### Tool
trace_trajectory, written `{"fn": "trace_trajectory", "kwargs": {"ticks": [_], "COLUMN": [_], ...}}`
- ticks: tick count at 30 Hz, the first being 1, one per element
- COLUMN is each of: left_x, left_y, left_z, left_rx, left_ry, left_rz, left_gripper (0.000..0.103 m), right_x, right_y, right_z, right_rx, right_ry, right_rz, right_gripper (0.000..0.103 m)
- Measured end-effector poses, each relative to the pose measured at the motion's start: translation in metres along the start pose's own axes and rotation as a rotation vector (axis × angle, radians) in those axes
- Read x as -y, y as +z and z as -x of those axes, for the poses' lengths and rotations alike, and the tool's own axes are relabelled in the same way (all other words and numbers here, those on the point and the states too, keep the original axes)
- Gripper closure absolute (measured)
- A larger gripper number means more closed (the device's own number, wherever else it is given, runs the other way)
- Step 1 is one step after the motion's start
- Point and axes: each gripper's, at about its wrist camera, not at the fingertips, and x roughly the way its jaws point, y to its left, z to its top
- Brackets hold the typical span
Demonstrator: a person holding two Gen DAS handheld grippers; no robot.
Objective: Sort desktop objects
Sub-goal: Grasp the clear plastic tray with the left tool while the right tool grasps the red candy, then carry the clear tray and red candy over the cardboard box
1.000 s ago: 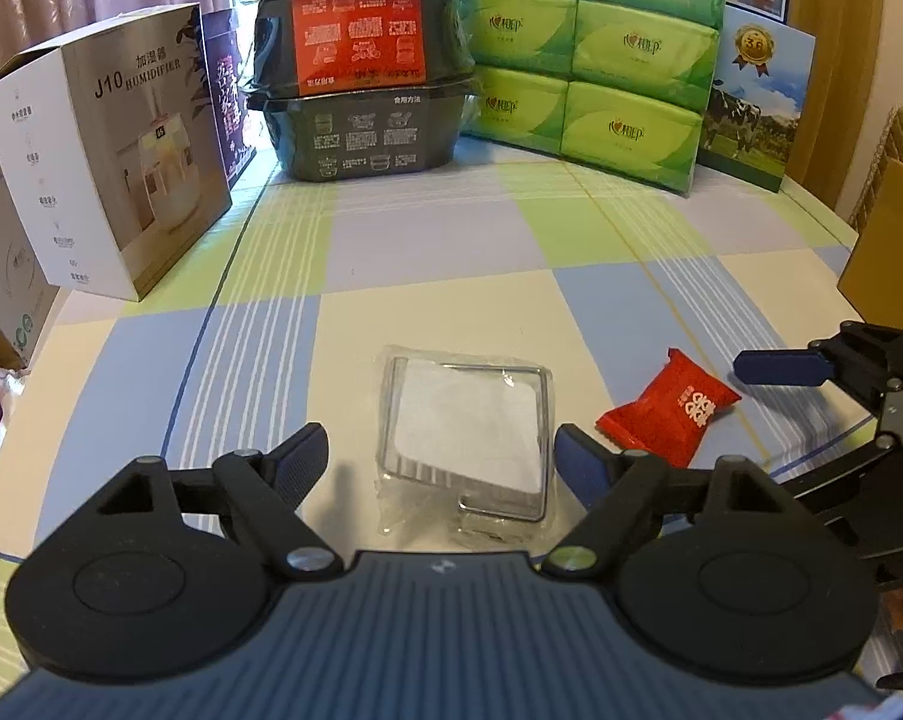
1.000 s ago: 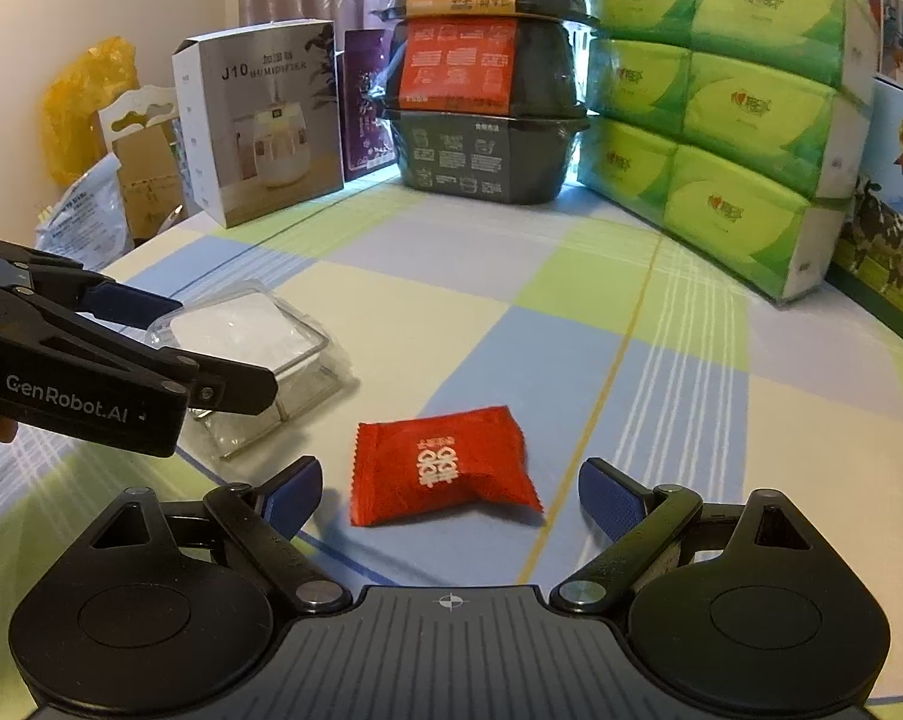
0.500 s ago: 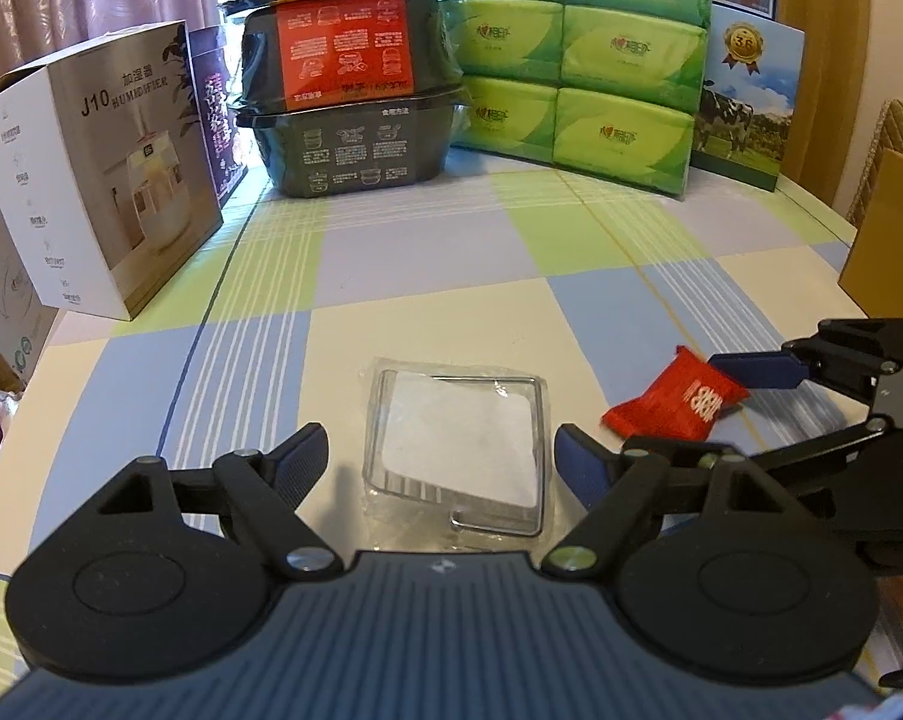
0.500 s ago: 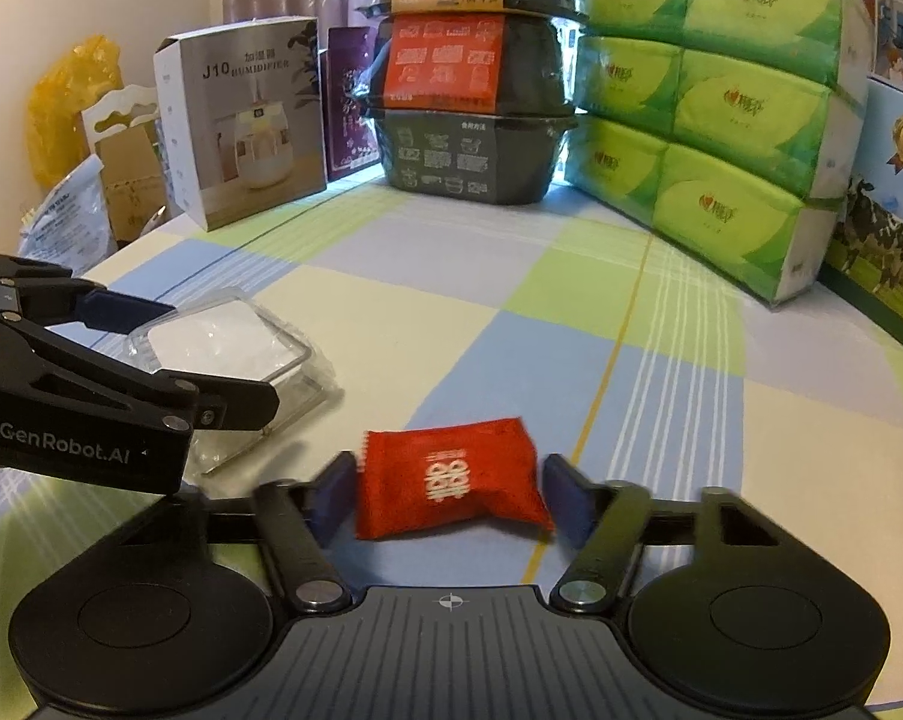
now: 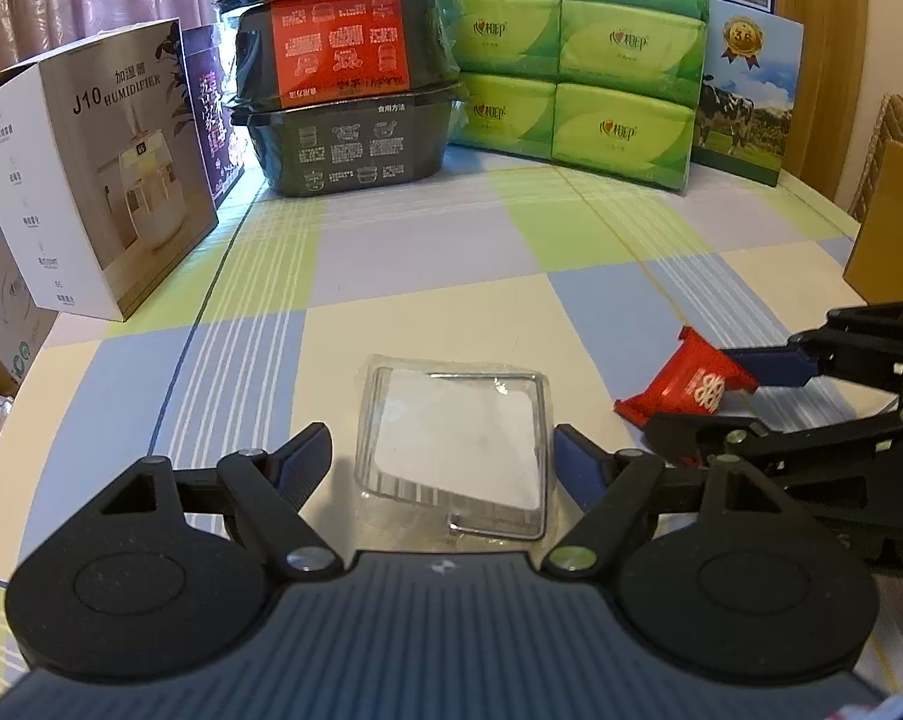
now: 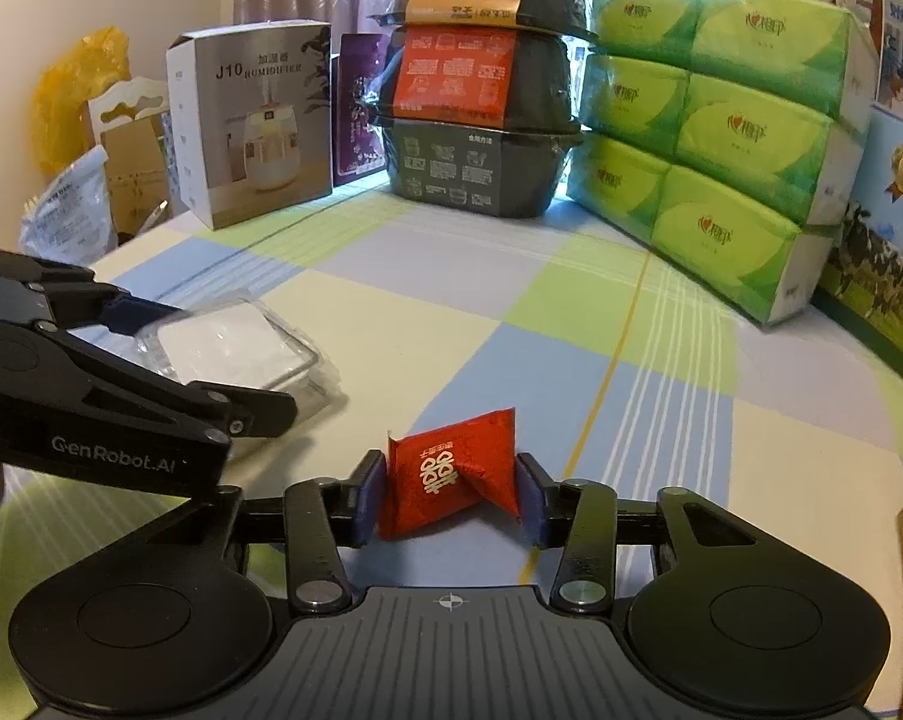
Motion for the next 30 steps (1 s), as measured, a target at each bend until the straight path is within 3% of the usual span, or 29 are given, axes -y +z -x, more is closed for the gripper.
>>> {"fn": "trace_trajectory", "kwargs": {"ticks": [3, 8, 12, 17, 23, 30], "left_x": [-0.001, 0.001, 0.003, 0.002, 0.002, 0.001], "left_y": [-0.001, -0.001, -0.002, -0.003, -0.002, 0.001], "left_z": [0.000, 0.000, -0.003, -0.005, -0.005, 0.000], "left_rx": [0.003, 0.008, -0.001, -0.016, -0.021, -0.012], "left_ry": [0.007, 0.005, -0.003, -0.018, -0.032, -0.047], "left_rz": [-0.005, -0.025, -0.033, -0.025, -0.016, 0.019], "left_gripper": [0.026, 0.027, 0.029, 0.045, 0.053, 0.054], "right_x": [-0.001, -0.005, 0.000, -0.003, -0.002, 0.004], "right_y": [-0.003, -0.008, -0.006, -0.006, -0.005, -0.001], "right_z": [-0.001, 0.000, -0.001, 0.001, 0.003, 0.011], "right_rx": [0.001, 0.024, 0.011, 0.014, 0.015, 0.014], "right_ry": [-0.032, -0.052, -0.017, -0.031, -0.042, -0.051], "right_rz": [0.037, 0.101, 0.049, 0.071, 0.057, 0.011], "right_gripper": [0.041, 0.038, 0.050, 0.065, 0.067, 0.068]}}
